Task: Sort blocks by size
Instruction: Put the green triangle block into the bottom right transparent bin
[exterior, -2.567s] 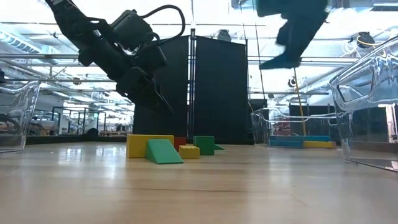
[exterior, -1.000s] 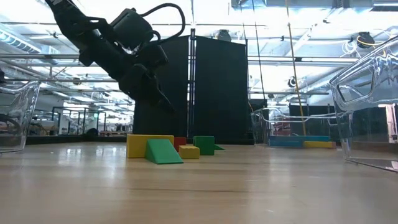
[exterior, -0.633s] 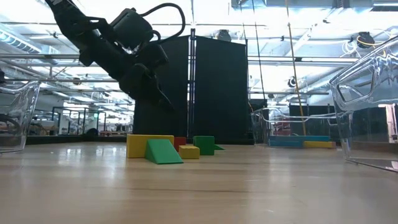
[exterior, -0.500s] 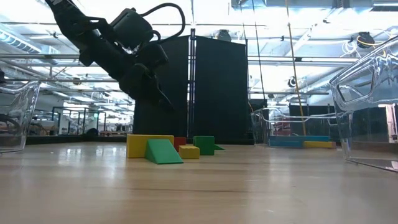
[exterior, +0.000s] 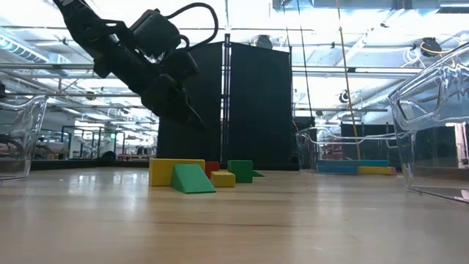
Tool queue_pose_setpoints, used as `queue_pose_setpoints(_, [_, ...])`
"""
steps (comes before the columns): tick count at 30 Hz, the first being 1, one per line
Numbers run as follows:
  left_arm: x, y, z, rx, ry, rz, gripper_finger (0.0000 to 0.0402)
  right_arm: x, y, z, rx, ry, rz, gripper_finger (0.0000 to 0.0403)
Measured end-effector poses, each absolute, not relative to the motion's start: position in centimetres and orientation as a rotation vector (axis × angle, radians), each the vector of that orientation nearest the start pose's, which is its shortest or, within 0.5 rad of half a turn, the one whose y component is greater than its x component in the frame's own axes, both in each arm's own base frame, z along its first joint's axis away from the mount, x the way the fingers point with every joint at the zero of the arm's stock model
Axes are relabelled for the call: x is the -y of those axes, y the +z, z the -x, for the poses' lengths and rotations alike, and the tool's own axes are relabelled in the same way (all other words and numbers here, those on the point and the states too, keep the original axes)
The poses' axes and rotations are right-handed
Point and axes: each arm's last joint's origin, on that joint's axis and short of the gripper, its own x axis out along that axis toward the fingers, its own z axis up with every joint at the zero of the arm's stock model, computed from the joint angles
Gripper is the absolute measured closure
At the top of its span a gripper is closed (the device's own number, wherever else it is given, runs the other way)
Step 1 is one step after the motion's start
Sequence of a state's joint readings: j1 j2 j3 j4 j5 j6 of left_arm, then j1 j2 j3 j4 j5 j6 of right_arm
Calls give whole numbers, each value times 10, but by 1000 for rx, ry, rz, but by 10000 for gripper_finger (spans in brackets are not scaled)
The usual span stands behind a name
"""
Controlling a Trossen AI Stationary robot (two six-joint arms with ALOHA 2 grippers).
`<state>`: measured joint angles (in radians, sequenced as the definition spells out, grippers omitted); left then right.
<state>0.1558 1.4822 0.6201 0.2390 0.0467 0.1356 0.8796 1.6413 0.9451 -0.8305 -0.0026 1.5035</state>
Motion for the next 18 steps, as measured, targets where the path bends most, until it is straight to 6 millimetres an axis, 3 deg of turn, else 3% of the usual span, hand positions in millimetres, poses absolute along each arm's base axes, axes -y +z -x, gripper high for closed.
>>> queue_pose_setpoints(6, [-42, 164, -278, -616, 64, -69, 207, -213, 175, -173, -1539, -458, -511, 146])
queue_pose_setpoints(11, [-42, 164, -277, -619, 64, -69, 207, -214, 211, -176, -1506, -481, -480, 145])
queue_pose_setpoints(18, [-42, 159, -274, -677, 57, -67, 207, -201, 268, -177, -1163, -478, -411, 156])
